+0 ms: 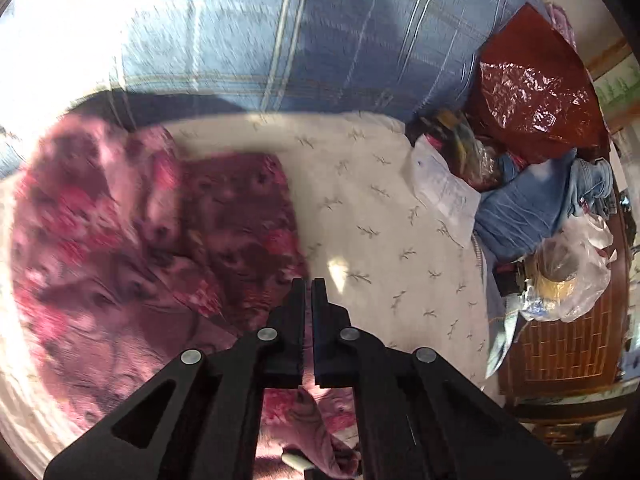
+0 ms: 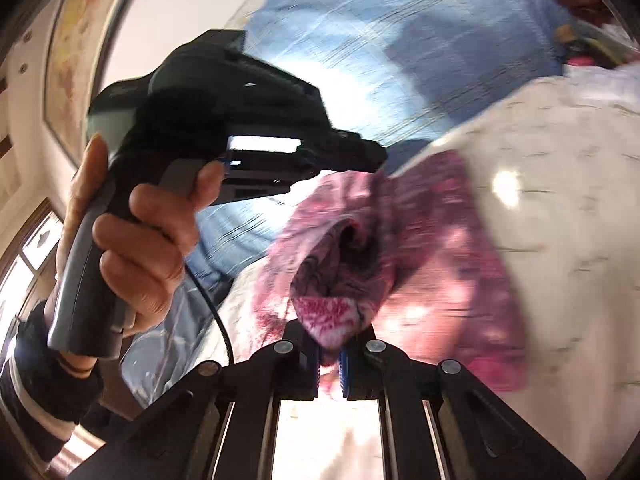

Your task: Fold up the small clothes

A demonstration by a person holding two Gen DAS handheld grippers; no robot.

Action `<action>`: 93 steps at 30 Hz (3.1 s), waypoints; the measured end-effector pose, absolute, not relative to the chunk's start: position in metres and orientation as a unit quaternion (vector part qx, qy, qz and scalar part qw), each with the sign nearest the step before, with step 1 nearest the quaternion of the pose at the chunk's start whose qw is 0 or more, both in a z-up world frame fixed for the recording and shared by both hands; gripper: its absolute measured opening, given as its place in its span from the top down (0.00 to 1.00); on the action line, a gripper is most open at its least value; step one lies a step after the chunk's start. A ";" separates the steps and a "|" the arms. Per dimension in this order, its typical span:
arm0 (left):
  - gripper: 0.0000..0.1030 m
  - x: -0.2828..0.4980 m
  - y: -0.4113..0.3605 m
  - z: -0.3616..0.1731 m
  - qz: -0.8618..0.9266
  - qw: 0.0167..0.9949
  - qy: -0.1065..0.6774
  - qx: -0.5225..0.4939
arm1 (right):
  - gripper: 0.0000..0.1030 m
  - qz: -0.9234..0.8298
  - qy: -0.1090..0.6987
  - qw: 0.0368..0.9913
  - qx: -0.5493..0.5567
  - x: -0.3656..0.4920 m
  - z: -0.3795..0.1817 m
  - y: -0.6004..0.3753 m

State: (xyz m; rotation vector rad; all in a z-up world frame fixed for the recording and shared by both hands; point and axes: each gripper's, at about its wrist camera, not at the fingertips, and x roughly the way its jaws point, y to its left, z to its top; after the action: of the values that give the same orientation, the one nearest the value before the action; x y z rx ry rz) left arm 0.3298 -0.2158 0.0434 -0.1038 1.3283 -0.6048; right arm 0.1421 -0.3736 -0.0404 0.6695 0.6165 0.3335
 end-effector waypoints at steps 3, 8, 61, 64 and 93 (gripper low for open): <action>1.00 0.329 -0.210 0.029 -0.268 0.739 0.614 -0.079 | 0.94 0.136 0.330 0.866 0.350 0.147 -0.067 -0.392; 0.75 0.334 -0.138 0.045 -0.256 0.763 0.575 -0.151 | 0.84 0.170 0.356 0.844 0.363 0.141 -0.066 -0.403; 0.32 0.310 -0.023 -0.013 -0.203 0.829 0.490 -0.174 | 0.80 0.117 0.436 0.838 0.305 0.337 -0.062 -0.418; 0.32 0.310 -0.017 -0.009 -0.207 0.826 0.492 -0.181 | 0.72 0.131 0.409 0.819 0.380 0.320 -0.052 -0.436; 0.30 0.213 -0.041 0.027 -0.219 0.822 0.514 -0.111 | 0.76 0.196 0.352 0.895 0.193 0.184 -0.006 -0.372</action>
State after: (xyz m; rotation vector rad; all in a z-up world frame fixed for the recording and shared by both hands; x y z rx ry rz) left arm 0.2130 -0.0411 0.0274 -0.2373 1.0944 -0.4669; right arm 0.1843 -0.3725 -0.0056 0.3994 0.7299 0.4065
